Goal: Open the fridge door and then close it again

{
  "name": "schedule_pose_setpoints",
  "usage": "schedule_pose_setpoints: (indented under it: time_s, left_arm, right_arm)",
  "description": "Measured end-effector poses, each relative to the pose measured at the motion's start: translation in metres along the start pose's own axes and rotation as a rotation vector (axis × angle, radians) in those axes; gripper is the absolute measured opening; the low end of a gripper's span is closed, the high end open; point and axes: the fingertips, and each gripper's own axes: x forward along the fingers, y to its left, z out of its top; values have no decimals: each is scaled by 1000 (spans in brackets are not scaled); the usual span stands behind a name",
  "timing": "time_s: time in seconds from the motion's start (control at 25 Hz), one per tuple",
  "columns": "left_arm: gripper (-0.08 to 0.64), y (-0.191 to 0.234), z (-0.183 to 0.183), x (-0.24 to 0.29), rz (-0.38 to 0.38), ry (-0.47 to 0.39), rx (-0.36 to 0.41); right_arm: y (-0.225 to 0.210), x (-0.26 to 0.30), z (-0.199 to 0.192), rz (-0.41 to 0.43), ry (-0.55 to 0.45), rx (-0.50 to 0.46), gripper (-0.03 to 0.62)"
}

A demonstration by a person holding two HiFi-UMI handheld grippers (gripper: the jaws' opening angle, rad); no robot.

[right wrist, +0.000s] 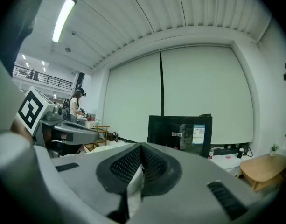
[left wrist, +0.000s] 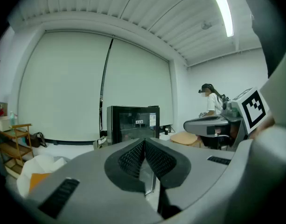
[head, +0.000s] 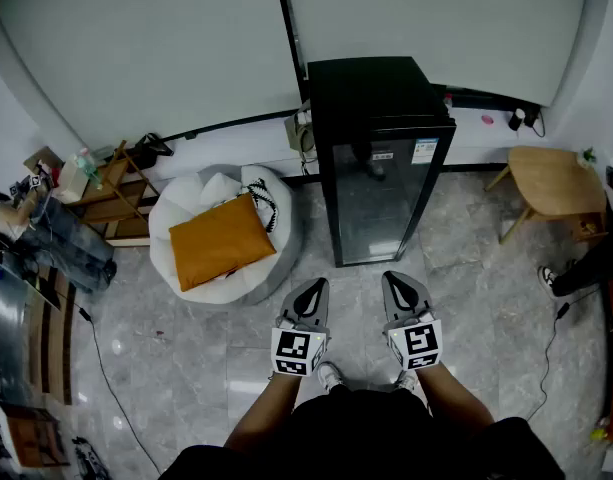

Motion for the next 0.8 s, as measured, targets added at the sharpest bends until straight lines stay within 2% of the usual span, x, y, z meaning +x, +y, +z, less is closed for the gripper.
schedule_pose_setpoints:
  time_s: [0.48,0.8]
  left_arm:
    - [23,25,-3,-12,-37,-12,0]
    - [23,44,-13,-1,-55,11,-10]
  right_arm:
    - [23,6,4,-44,-28,36,15]
    - [27,18,0,-62,3,47,15]
